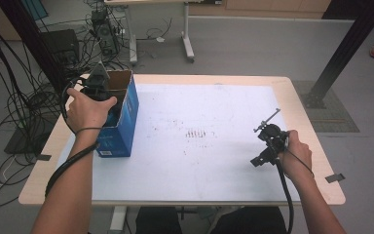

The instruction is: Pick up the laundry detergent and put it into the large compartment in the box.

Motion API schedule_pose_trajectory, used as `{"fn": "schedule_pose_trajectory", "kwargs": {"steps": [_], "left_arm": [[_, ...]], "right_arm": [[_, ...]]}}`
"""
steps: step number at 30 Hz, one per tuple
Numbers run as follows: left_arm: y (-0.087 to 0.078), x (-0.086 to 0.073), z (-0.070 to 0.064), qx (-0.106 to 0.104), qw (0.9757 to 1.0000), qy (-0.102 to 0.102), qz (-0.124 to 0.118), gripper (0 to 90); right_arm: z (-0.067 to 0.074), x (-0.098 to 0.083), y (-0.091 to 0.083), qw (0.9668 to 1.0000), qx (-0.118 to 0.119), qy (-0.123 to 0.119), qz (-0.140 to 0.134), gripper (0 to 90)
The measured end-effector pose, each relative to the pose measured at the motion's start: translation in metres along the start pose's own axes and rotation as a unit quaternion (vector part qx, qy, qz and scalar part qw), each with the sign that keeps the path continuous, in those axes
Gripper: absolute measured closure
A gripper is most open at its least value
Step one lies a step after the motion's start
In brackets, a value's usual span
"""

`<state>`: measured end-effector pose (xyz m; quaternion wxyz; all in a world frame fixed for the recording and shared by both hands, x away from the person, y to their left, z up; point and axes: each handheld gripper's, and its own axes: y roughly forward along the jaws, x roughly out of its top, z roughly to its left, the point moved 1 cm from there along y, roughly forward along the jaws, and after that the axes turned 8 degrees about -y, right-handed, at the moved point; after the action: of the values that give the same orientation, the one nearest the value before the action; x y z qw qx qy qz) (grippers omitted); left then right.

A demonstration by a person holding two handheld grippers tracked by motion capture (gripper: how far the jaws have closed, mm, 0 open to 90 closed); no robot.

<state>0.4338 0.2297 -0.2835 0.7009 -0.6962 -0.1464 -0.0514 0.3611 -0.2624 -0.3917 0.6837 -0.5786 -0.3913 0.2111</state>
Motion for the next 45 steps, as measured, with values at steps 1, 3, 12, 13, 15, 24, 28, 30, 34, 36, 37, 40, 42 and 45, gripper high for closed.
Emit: {"fn": "schedule_pose_trajectory", "kwargs": {"steps": [1,3,12,13,15,24,28,30,34,36,37,40,42,45], "left_arm": [[0.0,-0.0001,-0.0001,0.0,1.0,0.0,0.0,37.4],[0.0,-0.0001,0.0002,0.0,1.0,0.0,0.0,37.4],[-0.0001,-0.0006,0.0006,0.0,1.0,-0.004,-0.002,37.4],[-0.0001,-0.0006,0.0003,0.0,1.0,-0.003,-0.002,37.4],[-0.0001,-0.0005,-0.0001,0.001,1.0,-0.002,-0.001,37.4],[0.0001,-0.0004,-0.0003,0.001,1.0,-0.003,-0.002,37.3],[-0.0001,-0.0003,-0.0003,0.001,1.0,-0.003,-0.001,37.3],[0.0,-0.0004,-0.0003,0.001,1.0,-0.003,-0.001,37.3],[-0.0001,-0.0003,-0.0005,0.002,1.0,-0.003,0.0,37.4],[-0.0002,-0.0002,-0.0003,0.001,1.0,-0.003,0.001,37.4],[-0.0002,-0.0002,-0.0005,0.002,1.0,-0.003,0.001,37.4],[-0.0003,-0.0004,-0.0009,0.004,1.0,-0.001,0.002,37.4],[-0.0003,-0.0005,-0.0011,0.004,1.0,-0.001,0.001,37.3],[-0.0002,-0.0004,-0.001,0.003,1.0,-0.002,0.001,37.3]], "right_arm": [[-0.0001,0.0001,0.0,1.0,-0.001,0.0,0.001,3.3],[-0.0002,0.0002,0.0001,1.0,-0.001,-0.001,0.001,3.3],[0.0,0.0009,-0.0006,1.0,-0.001,-0.002,0.0,3.3],[0.0,0.0009,-0.0008,1.0,-0.002,-0.003,0.0,3.3],[0.0,0.0009,-0.0011,1.0,-0.002,-0.002,-0.001,3.3],[0.0007,0.0018,-0.0004,1.0,0.0,-0.002,-0.001,3.3],[0.0011,0.0024,-0.0009,1.0,-0.001,-0.003,0.0,3.3],[0.0011,0.0024,-0.0011,1.0,-0.002,-0.003,0.0,3.2],[0.001,0.002,-0.0011,1.0,-0.001,-0.004,-0.001,3.3],[0.0011,0.0018,-0.0015,1.0,-0.002,-0.003,0.0,3.3],[0.001,0.0017,-0.0016,1.0,-0.002,-0.003,0.0,3.3],[0.0003,0.0009,-0.0018,1.0,-0.002,-0.002,0.0,3.3],[0.0002,0.0008,-0.0022,1.0,-0.002,-0.003,0.0,3.3],[0.0002,0.0006,-0.0027,1.0,-0.003,-0.003,0.0,3.3]]}}
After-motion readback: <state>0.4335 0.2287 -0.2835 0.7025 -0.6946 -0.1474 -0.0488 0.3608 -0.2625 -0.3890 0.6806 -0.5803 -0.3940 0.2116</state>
